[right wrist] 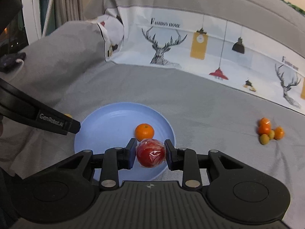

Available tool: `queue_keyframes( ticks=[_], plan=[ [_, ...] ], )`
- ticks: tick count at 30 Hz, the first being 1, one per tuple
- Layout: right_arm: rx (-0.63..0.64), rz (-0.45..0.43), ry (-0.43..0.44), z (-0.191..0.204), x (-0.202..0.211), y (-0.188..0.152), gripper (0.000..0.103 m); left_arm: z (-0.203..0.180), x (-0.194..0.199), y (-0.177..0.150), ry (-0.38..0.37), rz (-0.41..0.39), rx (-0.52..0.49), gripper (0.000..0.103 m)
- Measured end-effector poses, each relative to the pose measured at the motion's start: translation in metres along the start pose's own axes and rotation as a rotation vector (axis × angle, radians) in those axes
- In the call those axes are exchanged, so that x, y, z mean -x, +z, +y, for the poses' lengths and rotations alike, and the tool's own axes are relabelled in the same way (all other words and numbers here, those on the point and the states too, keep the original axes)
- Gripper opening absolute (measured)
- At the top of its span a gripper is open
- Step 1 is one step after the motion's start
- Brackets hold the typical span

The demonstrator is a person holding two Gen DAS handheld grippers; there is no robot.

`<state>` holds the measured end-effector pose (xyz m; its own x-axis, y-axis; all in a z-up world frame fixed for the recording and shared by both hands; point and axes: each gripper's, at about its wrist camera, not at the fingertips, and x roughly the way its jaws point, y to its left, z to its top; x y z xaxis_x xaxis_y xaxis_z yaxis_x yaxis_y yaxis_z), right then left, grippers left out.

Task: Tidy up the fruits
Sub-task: 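Lower both fruits onto the blue plate and open both tools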

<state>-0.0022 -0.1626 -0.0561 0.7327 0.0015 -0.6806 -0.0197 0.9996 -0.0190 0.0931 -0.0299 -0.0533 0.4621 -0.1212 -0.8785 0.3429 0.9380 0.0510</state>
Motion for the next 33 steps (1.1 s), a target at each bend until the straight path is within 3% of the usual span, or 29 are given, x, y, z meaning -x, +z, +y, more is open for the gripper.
queue_keyframes(
  ticks=[16,17,18,19,20,21,22,23,33],
  plan=[
    [0.061,0.077,0.036,0.006,-0.059,0.002,0.033,-0.001,-0.066,0.019,0.02,0.04,-0.035,0.029],
    [0.066,0.078,0.036,0.006,-0.061,0.001,0.033,0.0,-0.068,0.019,0.019,0.034,-0.037,0.037],
    [0.073,0.079,0.039,0.006,-0.064,0.002,0.033,0.0,-0.068,0.019,0.019,0.026,-0.04,0.063],
    [0.081,0.081,0.045,0.007,-0.065,0.002,0.036,0.001,-0.067,0.02,0.017,0.018,-0.041,0.079],
    [0.093,0.086,0.054,0.008,-0.067,0.003,0.051,0.002,-0.063,0.02,0.014,0.003,-0.039,0.1],
    [0.105,0.091,0.053,0.009,-0.067,0.004,0.061,0.004,-0.057,0.02,0.006,-0.031,-0.036,0.103],
    [0.109,0.088,0.044,0.01,-0.065,0.005,0.081,0.005,-0.049,0.019,0.003,-0.072,-0.031,0.103],
    [0.108,0.072,0.028,0.011,-0.06,0.005,0.091,0.005,-0.041,0.018,0.005,-0.096,-0.034,0.103],
    [0.056,0.05,0.022,0.013,0.027,-0.015,0.1,0.002,0.029,-0.027,0.08,-0.082,-0.042,0.103]
  ],
)
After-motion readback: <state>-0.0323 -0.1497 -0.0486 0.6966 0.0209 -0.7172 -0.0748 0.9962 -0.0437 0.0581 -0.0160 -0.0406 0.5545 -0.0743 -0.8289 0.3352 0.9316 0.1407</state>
